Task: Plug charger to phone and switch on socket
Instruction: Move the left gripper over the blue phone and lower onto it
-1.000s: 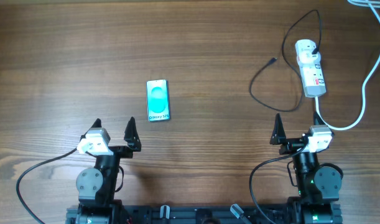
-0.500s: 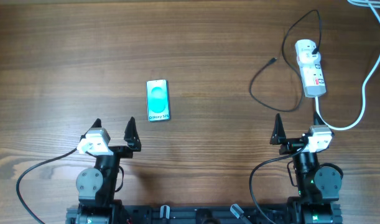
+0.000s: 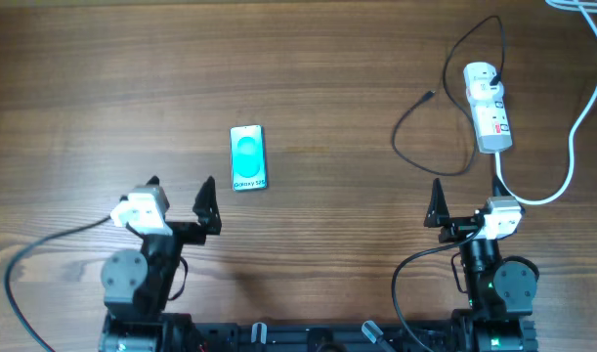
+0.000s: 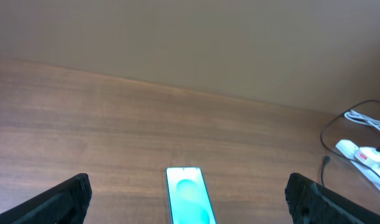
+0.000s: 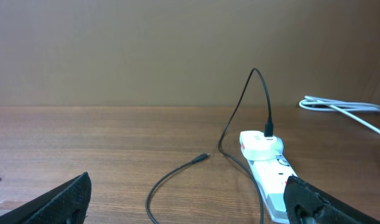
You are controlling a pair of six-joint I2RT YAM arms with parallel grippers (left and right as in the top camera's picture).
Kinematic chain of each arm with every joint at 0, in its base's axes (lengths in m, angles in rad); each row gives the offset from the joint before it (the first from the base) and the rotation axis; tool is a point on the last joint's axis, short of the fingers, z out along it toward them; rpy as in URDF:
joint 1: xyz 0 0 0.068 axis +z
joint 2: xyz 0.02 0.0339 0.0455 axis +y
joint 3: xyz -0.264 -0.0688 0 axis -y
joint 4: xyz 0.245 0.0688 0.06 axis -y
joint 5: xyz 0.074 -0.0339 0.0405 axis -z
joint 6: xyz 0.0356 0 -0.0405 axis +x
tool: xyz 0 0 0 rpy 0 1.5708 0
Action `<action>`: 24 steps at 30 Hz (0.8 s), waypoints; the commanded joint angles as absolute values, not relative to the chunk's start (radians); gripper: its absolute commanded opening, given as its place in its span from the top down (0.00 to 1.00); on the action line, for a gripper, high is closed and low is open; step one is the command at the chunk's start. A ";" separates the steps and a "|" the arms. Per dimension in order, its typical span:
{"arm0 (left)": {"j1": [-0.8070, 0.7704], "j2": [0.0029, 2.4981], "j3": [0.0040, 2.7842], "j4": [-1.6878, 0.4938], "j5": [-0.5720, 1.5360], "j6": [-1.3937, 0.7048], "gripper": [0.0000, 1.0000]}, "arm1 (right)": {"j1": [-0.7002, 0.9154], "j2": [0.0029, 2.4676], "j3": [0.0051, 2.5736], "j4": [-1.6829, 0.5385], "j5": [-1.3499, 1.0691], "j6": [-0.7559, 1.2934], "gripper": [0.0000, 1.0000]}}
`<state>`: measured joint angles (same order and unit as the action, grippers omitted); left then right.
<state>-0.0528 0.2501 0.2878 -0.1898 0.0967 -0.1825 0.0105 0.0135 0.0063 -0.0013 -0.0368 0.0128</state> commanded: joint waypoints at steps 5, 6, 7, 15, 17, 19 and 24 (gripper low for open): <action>-0.048 0.635 0.748 -0.393 0.123 -0.160 0.00 | 0.008 0.007 0.005 0.002 -0.048 0.002 0.00; -0.048 0.689 0.831 -0.450 0.123 -0.160 0.00 | 0.008 0.007 0.005 0.002 -0.049 0.002 0.00; -0.049 0.757 0.919 -0.504 0.123 -0.160 0.00 | 0.008 0.007 0.005 0.002 -0.049 0.002 0.00; -0.316 1.113 1.310 -0.696 -0.139 -0.160 0.00 | 0.008 0.007 0.005 0.002 -0.049 0.002 0.01; -0.417 1.203 1.351 -0.735 -0.366 -0.163 0.00 | 0.008 0.007 0.005 0.002 -0.048 0.002 0.00; -0.434 1.276 1.351 -0.774 -0.481 -0.270 0.00 | 0.008 0.007 0.005 0.002 -0.049 0.002 0.00; -0.434 1.455 1.350 -0.801 -0.435 -0.356 0.00 | 0.008 0.007 0.005 0.002 -0.049 0.002 0.00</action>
<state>-0.4301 1.3853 1.3338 -0.8047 -0.4229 -0.3065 0.0105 0.0135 0.0063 -0.0006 -0.0368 0.0128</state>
